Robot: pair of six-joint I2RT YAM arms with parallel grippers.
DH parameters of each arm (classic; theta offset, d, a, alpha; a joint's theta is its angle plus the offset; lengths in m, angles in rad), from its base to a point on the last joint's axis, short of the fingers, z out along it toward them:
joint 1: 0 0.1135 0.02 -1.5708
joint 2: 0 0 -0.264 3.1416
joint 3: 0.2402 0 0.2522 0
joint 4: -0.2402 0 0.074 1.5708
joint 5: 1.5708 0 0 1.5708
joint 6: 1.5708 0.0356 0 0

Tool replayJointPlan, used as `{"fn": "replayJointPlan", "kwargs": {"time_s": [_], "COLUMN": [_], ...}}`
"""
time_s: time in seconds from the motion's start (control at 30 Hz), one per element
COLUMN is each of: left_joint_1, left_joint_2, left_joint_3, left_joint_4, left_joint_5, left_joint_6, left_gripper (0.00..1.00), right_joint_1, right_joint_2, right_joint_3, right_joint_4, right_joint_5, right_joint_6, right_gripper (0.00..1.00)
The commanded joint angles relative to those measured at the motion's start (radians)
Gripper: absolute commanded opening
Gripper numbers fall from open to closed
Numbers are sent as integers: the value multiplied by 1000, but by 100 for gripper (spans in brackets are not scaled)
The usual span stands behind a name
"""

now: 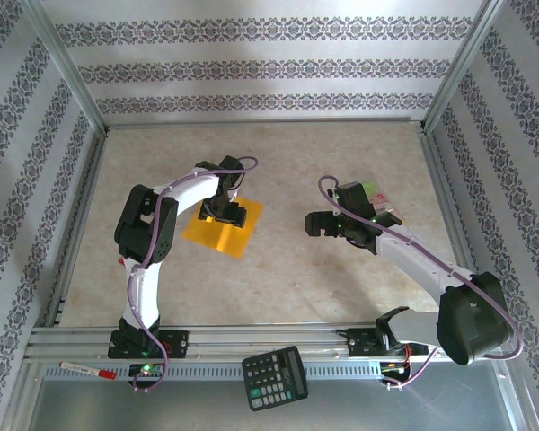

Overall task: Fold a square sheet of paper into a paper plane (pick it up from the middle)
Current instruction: First fold the square sheet of paper in half at the center of the table.

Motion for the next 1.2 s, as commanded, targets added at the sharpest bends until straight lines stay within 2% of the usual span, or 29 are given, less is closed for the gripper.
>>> {"fn": "replayJointPlan", "kwargs": {"time_s": [0.0, 0.23, 0.4, 0.6, 0.77, 0.87, 0.93, 0.97, 1.07, 1.17], "left_joint_1": [17, 17, 16, 13, -2, -17, -11, -10, -11, -10], "left_joint_2": [4, -23, -70, -191, -349, -441, -472, -468, -419, -375], "left_joint_3": [-32, -33, -50, -136, -244, -350, -433, -444, -420, -415], "left_joint_4": [-17, 3, 37, 188, 409, 663, 826, 838, 729, 694], "left_joint_5": [14, 57, 117, 355, 612, 800, 841, 843, 819, 795], "left_joint_6": [12, 4, -13, -82, -212, -373, -491, -503, -436, -413], "left_gripper": [82, 77, 63, 40, 31, 31, 31, 31, 31, 30], "right_joint_1": [3, 3, 3, 3, -14, -84, -147, -168, -171, -125], "right_joint_2": [3, 3, 2, 3, -9, -60, -106, -120, -121, -84], "right_joint_3": [11, 9, 8, 26, 84, 127, 122, 113, 90, 74], "right_joint_4": [4, 8, 7, -8, -77, -139, -122, -103, -44, -20], "right_joint_5": [-5, -3, -1, 0, -10, -91, -215, -264, -388, -410], "right_joint_6": [9, 11, 11, 8, -29, -44, -16, 5, 66, 91], "right_gripper": [98, 98, 98, 98, 98, 98, 98, 98, 98, 98]}}
